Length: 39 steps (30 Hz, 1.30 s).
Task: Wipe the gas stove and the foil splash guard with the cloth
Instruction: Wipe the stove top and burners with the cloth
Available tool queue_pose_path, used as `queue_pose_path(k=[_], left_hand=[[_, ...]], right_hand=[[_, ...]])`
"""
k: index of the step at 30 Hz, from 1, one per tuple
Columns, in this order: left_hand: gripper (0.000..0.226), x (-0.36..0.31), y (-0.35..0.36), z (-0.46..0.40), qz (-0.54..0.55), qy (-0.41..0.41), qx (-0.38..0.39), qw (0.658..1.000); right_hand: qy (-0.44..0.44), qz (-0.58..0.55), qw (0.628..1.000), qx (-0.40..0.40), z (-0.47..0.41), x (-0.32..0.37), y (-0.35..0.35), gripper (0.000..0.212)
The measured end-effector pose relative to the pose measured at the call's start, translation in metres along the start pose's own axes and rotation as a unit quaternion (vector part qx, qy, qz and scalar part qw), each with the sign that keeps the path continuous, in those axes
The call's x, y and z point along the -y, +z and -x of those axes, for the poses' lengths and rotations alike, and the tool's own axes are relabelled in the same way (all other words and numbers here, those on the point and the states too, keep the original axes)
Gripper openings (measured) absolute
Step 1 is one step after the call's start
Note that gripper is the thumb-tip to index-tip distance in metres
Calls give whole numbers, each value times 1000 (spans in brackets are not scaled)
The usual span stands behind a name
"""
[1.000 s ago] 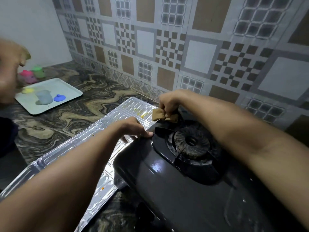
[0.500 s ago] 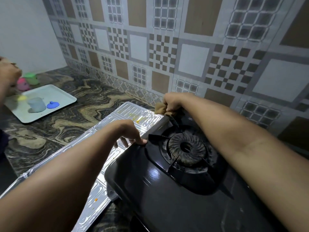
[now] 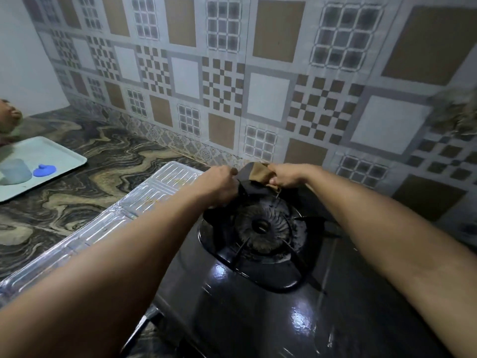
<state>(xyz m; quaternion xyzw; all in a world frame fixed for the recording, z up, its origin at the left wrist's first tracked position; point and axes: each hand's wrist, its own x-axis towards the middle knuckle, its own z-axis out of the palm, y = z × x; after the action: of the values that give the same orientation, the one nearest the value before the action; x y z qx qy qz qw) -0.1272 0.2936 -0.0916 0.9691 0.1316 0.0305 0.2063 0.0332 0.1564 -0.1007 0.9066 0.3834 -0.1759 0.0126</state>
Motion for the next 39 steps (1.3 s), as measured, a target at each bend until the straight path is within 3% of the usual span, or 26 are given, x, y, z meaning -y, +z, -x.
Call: queue_pose_path(k=[4, 7, 11, 18, 21, 24, 28, 34, 39], left_hand=[[36, -14, 18, -4, -50, 34, 18, 998], [41, -13, 28, -8, -92, 33, 53, 994], [48, -13, 29, -15, -137, 13, 54, 989], [37, -29, 18, -7, -184, 7, 47, 982], [39, -36, 17, -3, -206, -1, 56, 977], [46, -41, 15, 2, -225, 9, 78, 971], [58, -57, 22, 3, -242, 73, 59, 966], [51, -122, 49, 1, -189, 218, 69, 955], [54, -169, 77, 8, -158, 239, 105, 952]], right_hand=[[7, -35, 999, 12, 20, -11, -3, 35], [26, -53, 998, 6, 26, -16, -10, 35], [61, -18, 998, -2, 41, -33, -9, 35], [132, 2, 991, -1, 105, -68, 15, 31], [198, 16, 980, 25, 137, -82, 23, 38], [247, -9, 969, 17, 153, -77, 30, 62], [206, 2, 978, -18, 150, -58, 42, 67], [214, -9, 976, -37, 183, -89, 47, 56], [303, 6, 952, 47, 241, -143, 46, 58]])
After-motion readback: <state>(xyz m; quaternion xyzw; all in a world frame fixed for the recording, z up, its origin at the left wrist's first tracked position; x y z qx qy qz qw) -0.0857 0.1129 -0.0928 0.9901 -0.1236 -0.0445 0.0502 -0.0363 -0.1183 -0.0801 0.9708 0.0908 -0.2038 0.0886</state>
